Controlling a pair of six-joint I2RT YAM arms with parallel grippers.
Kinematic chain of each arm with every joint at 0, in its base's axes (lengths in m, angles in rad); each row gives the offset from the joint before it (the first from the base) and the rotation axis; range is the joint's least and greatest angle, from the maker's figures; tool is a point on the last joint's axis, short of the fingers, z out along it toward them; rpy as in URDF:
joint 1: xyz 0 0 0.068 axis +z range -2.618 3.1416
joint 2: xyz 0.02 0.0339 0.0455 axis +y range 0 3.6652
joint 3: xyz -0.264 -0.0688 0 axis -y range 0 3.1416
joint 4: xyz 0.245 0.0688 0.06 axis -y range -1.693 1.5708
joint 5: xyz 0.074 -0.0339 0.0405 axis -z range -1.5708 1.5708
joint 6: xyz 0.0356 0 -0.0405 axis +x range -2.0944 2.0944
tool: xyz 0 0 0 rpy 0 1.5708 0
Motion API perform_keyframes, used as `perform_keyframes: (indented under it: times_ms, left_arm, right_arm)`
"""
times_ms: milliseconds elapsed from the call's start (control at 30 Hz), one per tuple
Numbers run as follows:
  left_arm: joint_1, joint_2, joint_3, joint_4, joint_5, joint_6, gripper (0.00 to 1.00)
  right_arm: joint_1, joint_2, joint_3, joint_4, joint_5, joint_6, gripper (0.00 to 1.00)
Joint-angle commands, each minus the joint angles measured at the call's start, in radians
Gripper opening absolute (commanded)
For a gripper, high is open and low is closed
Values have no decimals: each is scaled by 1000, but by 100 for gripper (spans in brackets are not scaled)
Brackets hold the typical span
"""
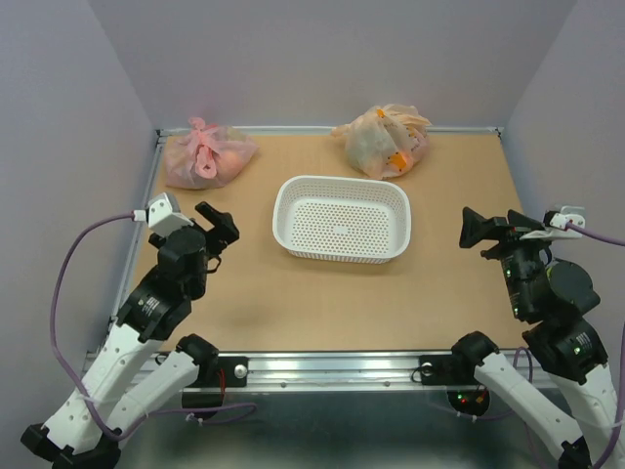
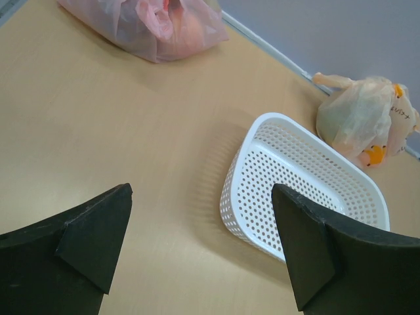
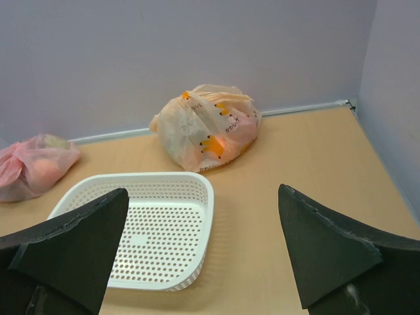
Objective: Untie the knot of the plastic bag and take out the fruit
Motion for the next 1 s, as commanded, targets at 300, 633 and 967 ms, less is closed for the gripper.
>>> perform_keyframes:
  times_ms: [300, 633, 967]
  left_arm:
    - [100, 305, 180, 73, 176, 92, 99]
    - [431, 703, 434, 94, 434, 137, 99]
    - [623, 1232, 850, 131, 384, 187, 99]
  right_arm:
    - [1, 90, 29, 43, -79, 27, 100]
    - [1, 206, 35, 40, -162, 32, 100]
    - [0, 288, 37, 40, -186, 44, 100]
